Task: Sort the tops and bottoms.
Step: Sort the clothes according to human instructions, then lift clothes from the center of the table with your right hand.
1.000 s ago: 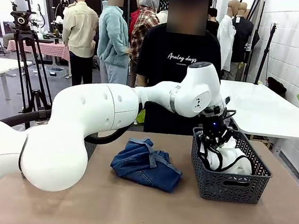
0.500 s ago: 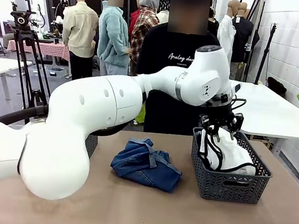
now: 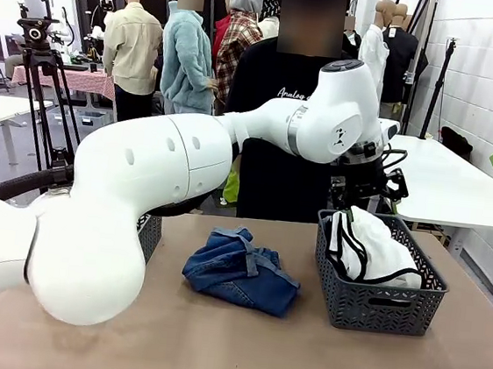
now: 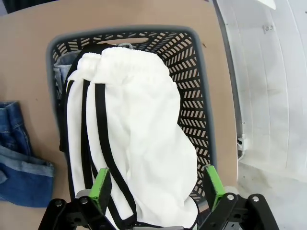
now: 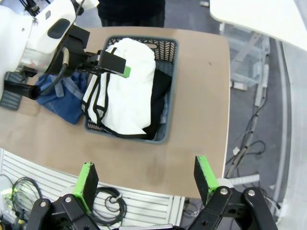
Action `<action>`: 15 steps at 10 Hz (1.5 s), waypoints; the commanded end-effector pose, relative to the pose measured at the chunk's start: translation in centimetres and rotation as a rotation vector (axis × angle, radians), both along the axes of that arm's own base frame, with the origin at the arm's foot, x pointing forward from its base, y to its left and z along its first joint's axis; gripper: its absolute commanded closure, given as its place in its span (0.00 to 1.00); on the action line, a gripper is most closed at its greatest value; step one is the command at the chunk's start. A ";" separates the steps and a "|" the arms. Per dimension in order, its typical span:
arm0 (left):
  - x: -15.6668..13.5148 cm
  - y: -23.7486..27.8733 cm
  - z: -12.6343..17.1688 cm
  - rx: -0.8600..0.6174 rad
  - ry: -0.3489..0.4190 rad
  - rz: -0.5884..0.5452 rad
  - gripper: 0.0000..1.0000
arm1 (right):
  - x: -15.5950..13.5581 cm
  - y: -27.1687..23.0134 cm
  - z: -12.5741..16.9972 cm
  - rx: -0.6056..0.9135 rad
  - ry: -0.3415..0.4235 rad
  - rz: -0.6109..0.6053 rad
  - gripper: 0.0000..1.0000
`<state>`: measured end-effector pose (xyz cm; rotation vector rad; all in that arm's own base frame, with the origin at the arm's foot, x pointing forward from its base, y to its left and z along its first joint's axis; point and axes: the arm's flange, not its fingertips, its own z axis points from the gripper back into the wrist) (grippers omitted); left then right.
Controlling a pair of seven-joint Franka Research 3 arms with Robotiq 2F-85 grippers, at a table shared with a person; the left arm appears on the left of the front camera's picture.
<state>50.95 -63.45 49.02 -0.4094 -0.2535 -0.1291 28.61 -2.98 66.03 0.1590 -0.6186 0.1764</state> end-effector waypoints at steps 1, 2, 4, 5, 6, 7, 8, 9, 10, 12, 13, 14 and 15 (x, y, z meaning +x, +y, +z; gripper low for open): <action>-0.1 -0.1 -0.2 0.005 -0.005 -0.004 0.00 | 0.1 0.1 -0.1 -0.002 -0.003 -0.004 0.00; -0.1 -0.1 -0.2 0.005 -0.005 -0.004 0.00 | 0.1 0.1 -0.1 -0.002 -0.003 -0.004 0.00; -0.1 -0.1 -0.2 0.005 -0.005 -0.004 0.00 | 0.1 0.1 -0.1 -0.002 -0.003 -0.004 0.00; -0.1 -0.1 -0.2 0.005 -0.005 -0.004 0.00 | 0.1 0.1 -0.1 -0.002 -0.003 -0.004 0.00; -0.1 -0.1 -0.2 0.005 -0.005 -0.004 0.00 | 0.1 0.1 -0.1 -0.002 -0.003 -0.004 0.00; -0.1 -0.1 -0.2 0.005 -0.005 -0.004 0.00 | 0.1 0.1 -0.1 -0.002 -0.003 -0.004 0.00; -0.1 -0.1 -0.2 0.005 -0.005 -0.004 0.00 | 0.1 0.1 -0.1 -0.002 -0.003 -0.004 0.00; -0.1 -0.1 -0.2 0.005 -0.005 -0.004 0.00 | 0.1 0.1 -0.1 -0.002 -0.003 -0.004 0.00; -0.1 -0.1 -0.2 0.005 -0.005 -0.004 0.00 | 0.1 0.1 -0.1 -0.002 -0.003 -0.004 0.00; -0.1 -0.1 -0.2 0.005 -0.005 -0.004 0.00 | 0.1 0.1 -0.1 -0.002 -0.003 -0.004 0.00; -0.1 -0.1 -0.2 0.005 -0.005 -0.004 0.00 | 0.1 0.1 -0.1 -0.002 -0.003 -0.004 0.00; -0.1 -0.1 -0.2 0.005 -0.005 -0.004 0.00 | 0.1 0.1 -0.1 -0.002 -0.003 -0.004 0.00; -0.1 -0.1 -0.2 0.005 -0.005 -0.004 0.00 | 0.1 0.1 -0.1 -0.002 -0.003 -0.004 0.00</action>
